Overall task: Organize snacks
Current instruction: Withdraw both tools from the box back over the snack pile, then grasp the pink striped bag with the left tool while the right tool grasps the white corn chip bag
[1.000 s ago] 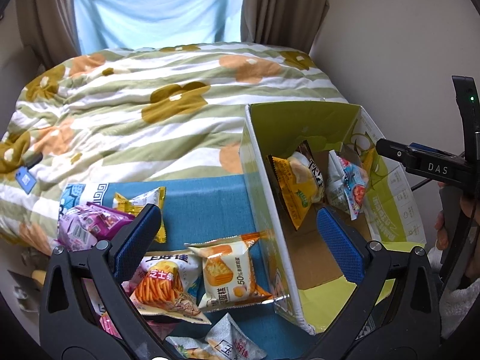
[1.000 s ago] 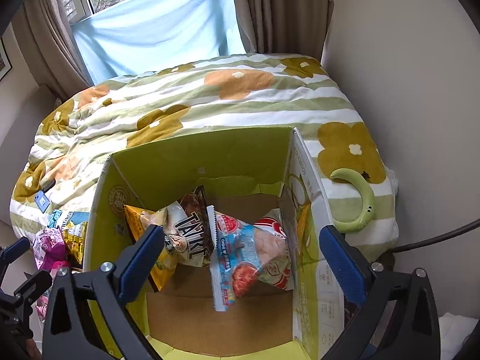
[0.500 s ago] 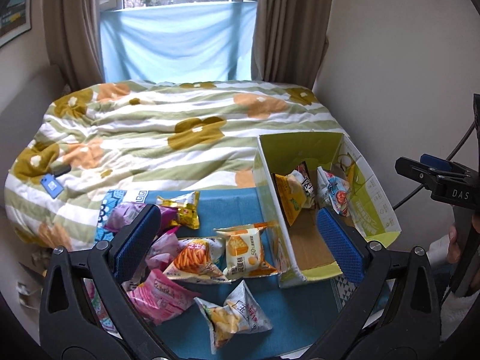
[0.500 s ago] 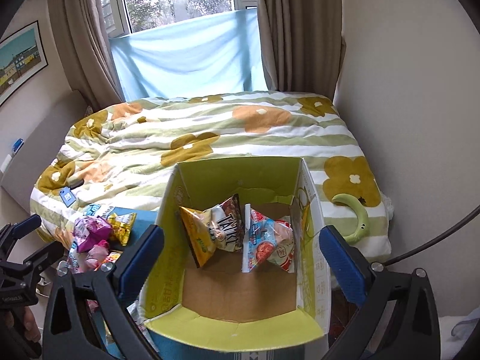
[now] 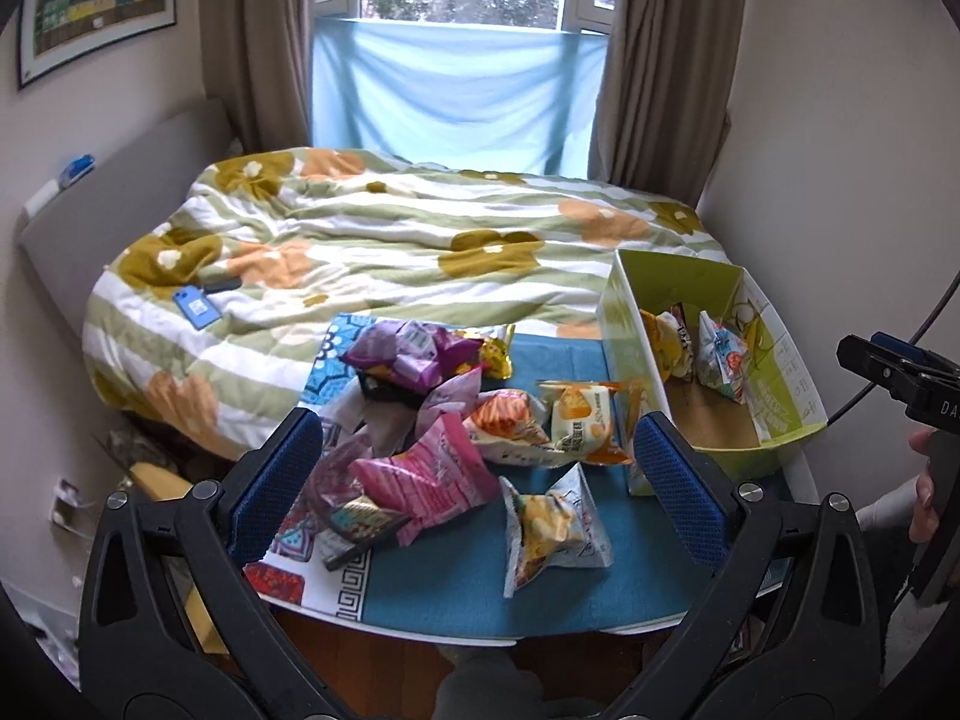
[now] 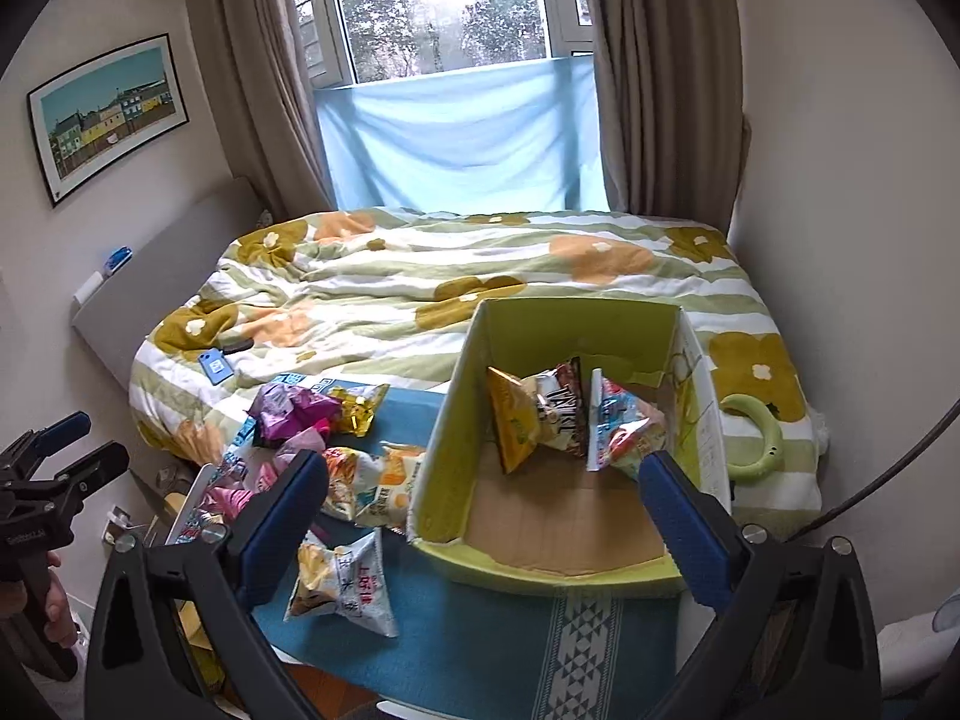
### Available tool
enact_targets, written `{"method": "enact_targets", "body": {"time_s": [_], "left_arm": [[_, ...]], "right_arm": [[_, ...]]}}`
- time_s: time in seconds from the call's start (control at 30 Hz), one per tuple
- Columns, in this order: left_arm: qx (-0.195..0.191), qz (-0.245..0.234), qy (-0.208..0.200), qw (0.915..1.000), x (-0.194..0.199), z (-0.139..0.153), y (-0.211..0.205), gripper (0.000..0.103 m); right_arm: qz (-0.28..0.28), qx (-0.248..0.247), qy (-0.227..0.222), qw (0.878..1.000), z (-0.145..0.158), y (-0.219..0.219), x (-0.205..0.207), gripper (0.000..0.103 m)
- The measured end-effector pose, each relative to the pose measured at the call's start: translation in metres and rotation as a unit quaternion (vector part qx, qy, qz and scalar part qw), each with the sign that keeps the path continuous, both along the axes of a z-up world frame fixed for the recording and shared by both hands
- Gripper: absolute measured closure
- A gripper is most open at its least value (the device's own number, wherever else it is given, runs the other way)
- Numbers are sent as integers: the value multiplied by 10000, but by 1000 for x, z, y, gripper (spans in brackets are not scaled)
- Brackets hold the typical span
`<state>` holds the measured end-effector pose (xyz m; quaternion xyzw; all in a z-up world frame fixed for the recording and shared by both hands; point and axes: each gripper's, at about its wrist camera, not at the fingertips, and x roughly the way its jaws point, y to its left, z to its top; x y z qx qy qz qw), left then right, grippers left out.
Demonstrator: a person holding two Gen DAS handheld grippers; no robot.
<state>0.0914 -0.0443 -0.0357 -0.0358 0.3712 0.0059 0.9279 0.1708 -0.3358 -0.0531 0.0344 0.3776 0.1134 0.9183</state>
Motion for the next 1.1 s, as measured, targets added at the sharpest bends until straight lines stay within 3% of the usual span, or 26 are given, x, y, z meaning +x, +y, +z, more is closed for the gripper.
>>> {"method": "enact_targets", "body": {"time_s": [0.23,0.53,0.67,0.9,1.1], "left_arm": [[121,118,129,9998,-22,-22,32,0],[610,-550,433,9957,-7,-65,54,0],[994,-1172,666,9859,12,-90,47,0],[1022,-1949,1126,9690,58,-139,42,0],[1373,-2549,1369,9473,86,-183,26,0]], "right_arm": [[277,123,47,9995,-11,36,-21,0],[393,224,379,9983,-50,86,-27,0],[287,316,682,9968,-74,104,-23,0],[-8,316,1264,9915,-116,126,-19,0],[-203,207,1606,9866,-151,143,-12,0]]}}
